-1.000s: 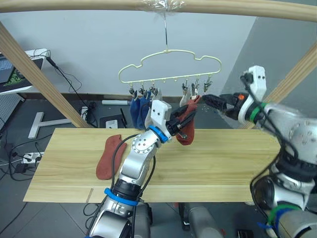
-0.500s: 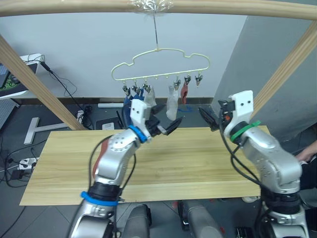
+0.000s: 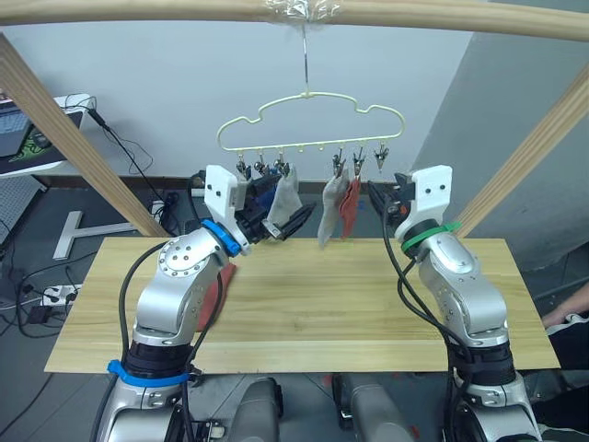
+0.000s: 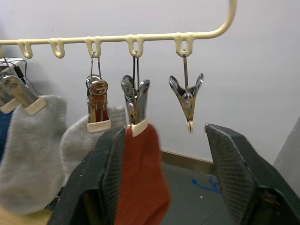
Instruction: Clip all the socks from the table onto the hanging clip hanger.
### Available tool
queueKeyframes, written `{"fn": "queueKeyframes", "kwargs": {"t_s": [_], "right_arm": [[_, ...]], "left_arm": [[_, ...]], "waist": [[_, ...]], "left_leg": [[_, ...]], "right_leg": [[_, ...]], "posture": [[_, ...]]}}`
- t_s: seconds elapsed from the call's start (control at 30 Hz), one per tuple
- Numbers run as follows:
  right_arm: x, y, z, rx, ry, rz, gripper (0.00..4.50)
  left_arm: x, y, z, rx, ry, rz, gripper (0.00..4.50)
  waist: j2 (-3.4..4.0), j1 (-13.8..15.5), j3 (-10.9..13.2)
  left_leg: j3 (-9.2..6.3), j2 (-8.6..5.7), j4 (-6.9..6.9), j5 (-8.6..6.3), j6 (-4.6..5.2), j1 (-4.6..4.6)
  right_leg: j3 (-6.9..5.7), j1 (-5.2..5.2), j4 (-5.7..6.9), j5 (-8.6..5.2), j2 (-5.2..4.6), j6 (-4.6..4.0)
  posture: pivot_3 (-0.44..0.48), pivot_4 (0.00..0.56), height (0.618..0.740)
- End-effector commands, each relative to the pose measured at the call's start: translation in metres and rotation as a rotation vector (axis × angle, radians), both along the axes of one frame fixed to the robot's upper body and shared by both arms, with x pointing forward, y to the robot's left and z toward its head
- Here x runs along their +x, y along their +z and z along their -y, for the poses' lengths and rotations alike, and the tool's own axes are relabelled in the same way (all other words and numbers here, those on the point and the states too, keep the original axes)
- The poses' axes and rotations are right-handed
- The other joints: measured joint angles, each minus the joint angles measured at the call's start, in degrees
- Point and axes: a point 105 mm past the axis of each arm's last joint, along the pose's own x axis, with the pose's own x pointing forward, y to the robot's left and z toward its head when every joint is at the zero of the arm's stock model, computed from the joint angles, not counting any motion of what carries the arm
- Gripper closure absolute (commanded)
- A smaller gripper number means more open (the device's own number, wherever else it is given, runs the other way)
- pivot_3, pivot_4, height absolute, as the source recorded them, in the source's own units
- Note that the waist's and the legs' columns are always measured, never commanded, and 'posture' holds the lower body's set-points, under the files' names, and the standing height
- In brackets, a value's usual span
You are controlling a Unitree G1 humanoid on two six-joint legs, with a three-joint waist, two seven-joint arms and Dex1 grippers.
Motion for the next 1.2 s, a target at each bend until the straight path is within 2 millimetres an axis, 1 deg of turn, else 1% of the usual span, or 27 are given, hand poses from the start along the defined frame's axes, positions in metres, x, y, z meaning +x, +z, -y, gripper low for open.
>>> {"fn": "queueKeyframes", "kwargs": {"t_s": [0.03, 0.1, 0.2, 0.27, 0.5, 0.6, 0.8, 0.9, 0.97, 1.2], "right_arm": [[0.0, 0.017, 0.0, 0.007, -0.001, 0.075, 1.75], [0.005, 0.017, 0.002, 0.035, -0.017, 0.069, 1.75], [0.012, 0.015, 0.005, 0.032, -0.042, 0.071, 2.4], [0.014, 0.015, 0.005, 0.025, -0.05, 0.072, 3.08], [0.021, 0.015, 0.003, 0.022, -0.06, 0.076, 3.08], [0.025, 0.016, 0.004, 0.03, -0.072, 0.074, 3.08], [0.032, 0.015, 0.0, 0.025, -0.068, 0.071, 3.08], [0.039, 0.015, -0.002, 0.01, -0.074, 0.067, 3.08], [0.045, 0.013, 0.001, -0.004, -0.089, 0.062, 3.08], [0.054, 0.024, 0.006, -0.004, -0.099, 0.09, 3.08]], "left_arm": [[-0.009, 0.015, 0.003, -0.015, -0.02, 0.059, 0.11], [-0.011, 0.013, 0.005, -0.002, -0.024, 0.063, 0.11], [-0.011, 0.014, 0.002, -0.001, -0.016, 0.063, 0.11], [-0.011, 0.014, 0.002, 0.0, -0.016, 0.065, 0.11], [-0.013, 0.015, 0.001, 0.002, -0.017, 0.069, 0.11], [-0.015, 0.017, 0.003, 0.006, -0.028, 0.076, 0.11], [-0.015, 0.021, 0.005, 0.001, -0.038, 0.082, 0.11], [-0.015, 0.025, 0.008, -0.004, -0.042, 0.087, 0.11], [-0.016, 0.027, 0.009, -0.008, -0.045, 0.093, 0.11], [-0.018, 0.033, 0.011, -0.012, -0.051, 0.102, 0.11]], "waist": [[0.0, 0.1, 0.0], [0.0, 0.1, 0.0], [0.0, 0.2, 0.0], [0.0, 0.3, 0.0], [0.0, 0.5, 0.0], [0.0, 0.7, 0.0], [0.0, 0.9, 0.0], [0.0, 1.0, 0.0], [0.0, 1.0, 0.0], [0.0, 1.4, 0.0]], "left_leg": [[-0.03, 0.03, 0.0, 0.0, 0.0, 0.0], [-0.03, 0.03, -0.01, 0.0, 0.0, 0.01], [-0.02, 0.03, 0.0, 0.0, 0.0, 0.01], [-0.01, 0.01, 0.01, 0.0, 0.0, 0.01], [-0.01, 0.02, 0.0, 0.0, 0.0, 0.01], [-0.02, 0.01, 0.01, 0.0, 0.0, 0.01], [-0.01, 0.01, 0.0, 0.0, 0.0, 0.01], [-0.01, 0.01, 0.01, 0.0, 0.0, 0.01], [-0.01, 0.01, 0.02, 0.0, 0.0, 0.01], [-0.01, 0.01, 0.0, 0.0, 0.0, 0.0]], "right_leg": [[-0.02, 0.0, 0.01, 0.0, 0.0, 0.0], [-0.03, 0.0, 0.03, 0.0, 0.0, 0.0], [-0.01, 0.0, 0.04, 0.0, -0.01, -0.01], [0.0, 0.0, 0.05, 0.0, -0.02, -0.01], [-0.01, 0.0, 0.05, 0.01, -0.04, -0.01], [-0.02, 0.0, 0.06, 0.01, -0.04, -0.01], [-0.02, 0.0, 0.06, 0.01, -0.04, -0.02], [-0.01, 0.0, 0.07, 0.01, -0.04, -0.02], [-0.01, 0.0, 0.08, 0.01, -0.04, -0.02], [-0.02, 0.0, 0.07, 0.04, -0.06, -0.07]], "posture": [[-0.018, 0.235, 0.74], [0.007, 0.225, 0.74], [0.007, 0.225, 0.74], [0.017, 0.221, 0.74], [0.025, 0.218, 0.74], [0.028, 0.217, 0.74], [0.031, 0.216, 0.74], [0.033, 0.218, 0.74], [0.033, 0.218, 0.74], [0.039, 0.223, 0.74]]}}
